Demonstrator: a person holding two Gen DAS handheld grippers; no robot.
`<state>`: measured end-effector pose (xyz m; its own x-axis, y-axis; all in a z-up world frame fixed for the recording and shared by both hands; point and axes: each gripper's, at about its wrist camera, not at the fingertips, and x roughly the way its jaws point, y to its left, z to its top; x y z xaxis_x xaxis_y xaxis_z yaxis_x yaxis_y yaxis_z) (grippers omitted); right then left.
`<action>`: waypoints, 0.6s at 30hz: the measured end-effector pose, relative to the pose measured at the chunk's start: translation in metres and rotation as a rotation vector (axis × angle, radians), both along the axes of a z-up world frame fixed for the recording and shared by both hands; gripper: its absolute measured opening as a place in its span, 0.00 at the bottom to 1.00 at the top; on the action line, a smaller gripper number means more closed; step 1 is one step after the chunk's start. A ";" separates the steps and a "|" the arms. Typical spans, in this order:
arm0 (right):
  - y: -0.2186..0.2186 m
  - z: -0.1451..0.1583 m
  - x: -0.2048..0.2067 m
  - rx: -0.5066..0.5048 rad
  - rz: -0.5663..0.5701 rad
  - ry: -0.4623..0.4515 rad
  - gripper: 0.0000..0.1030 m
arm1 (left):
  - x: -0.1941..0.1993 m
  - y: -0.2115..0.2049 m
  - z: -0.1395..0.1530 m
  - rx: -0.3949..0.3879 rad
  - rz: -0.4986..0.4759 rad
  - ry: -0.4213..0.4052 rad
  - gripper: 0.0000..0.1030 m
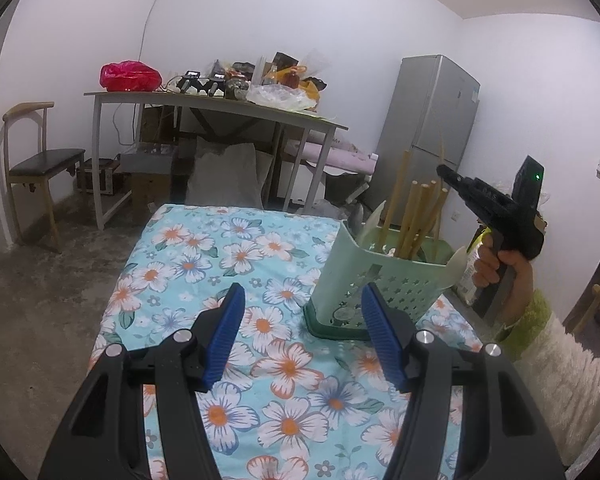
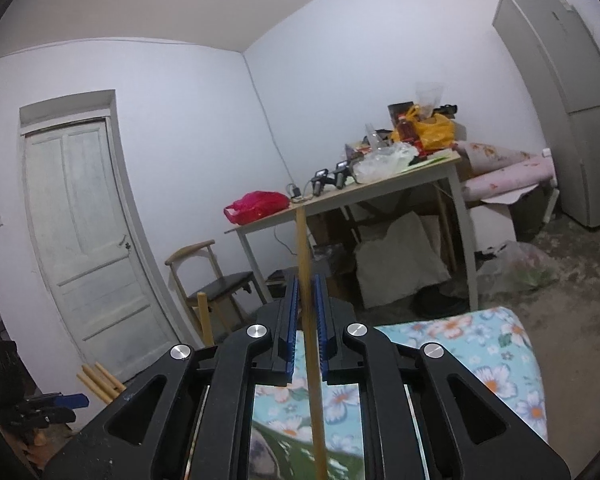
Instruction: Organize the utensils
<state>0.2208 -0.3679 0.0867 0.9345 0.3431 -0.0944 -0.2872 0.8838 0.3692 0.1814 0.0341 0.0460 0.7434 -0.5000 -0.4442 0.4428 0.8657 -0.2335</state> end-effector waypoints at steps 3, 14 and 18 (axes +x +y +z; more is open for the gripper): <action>-0.001 0.001 -0.014 -0.004 -0.012 0.002 0.33 | -0.003 -0.001 0.003 -0.005 -0.002 -0.006 0.60; 0.011 0.015 -0.085 -0.004 -0.145 0.079 0.63 | -0.024 -0.017 0.021 -0.006 0.010 -0.040 0.92; 0.037 0.009 -0.125 -0.033 -0.218 0.139 0.72 | -0.032 -0.036 0.019 0.068 0.048 -0.030 0.95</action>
